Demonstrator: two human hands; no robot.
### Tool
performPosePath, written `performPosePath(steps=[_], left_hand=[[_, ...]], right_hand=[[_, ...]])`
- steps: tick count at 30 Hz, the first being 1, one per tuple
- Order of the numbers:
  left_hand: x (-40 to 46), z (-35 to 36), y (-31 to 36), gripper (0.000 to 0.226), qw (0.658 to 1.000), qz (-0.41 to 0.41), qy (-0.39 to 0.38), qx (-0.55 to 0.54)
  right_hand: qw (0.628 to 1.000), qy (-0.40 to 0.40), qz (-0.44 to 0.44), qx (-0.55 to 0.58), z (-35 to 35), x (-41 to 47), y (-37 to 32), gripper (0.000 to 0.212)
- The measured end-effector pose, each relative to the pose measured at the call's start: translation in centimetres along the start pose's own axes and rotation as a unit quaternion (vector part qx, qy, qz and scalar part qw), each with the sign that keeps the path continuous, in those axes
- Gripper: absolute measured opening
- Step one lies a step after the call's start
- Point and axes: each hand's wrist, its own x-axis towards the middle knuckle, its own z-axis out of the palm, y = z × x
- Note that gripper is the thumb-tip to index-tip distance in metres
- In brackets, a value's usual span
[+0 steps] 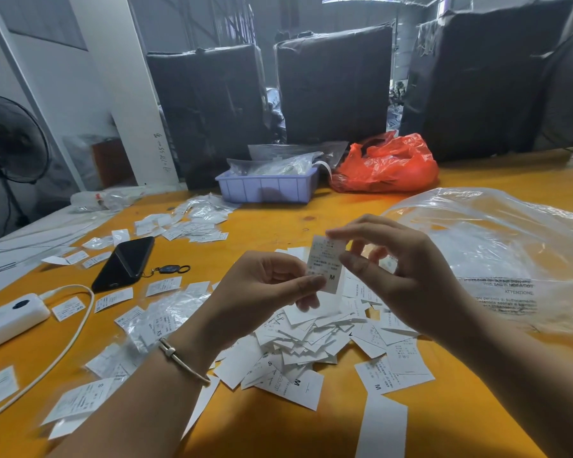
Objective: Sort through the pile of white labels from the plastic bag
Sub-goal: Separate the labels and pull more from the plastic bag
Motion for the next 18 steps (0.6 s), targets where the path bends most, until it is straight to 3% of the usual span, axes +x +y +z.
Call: performPosePath(steps=[3,8,12,18], left_hand=[[0.05,0.00,-0.01,0.014,1.000,-0.002,-0.002,-0.004],[0.07,0.05,-0.03,0.014,1.000,-0.003,-0.010,0.010],[0.08,0.01,-0.12,0.019,1.000,-0.012,-0.012,0.013],[0.16,0.18,-0.25,0.021,0.999,-0.018,-0.018,0.023]], right_hand=[[0.999,0.014,0.029,0.009,-0.14,0.09,0.02,0.030],[1.000,-0.010,0.002,0.005,-0.04,0.07,-0.05,0.018],[1.000,0.015,-0.013,-0.006,-0.24,0.23,0.05,0.015],[0.998,0.036,0.027,0.039,-0.24,0.20,0.17,0.014]])
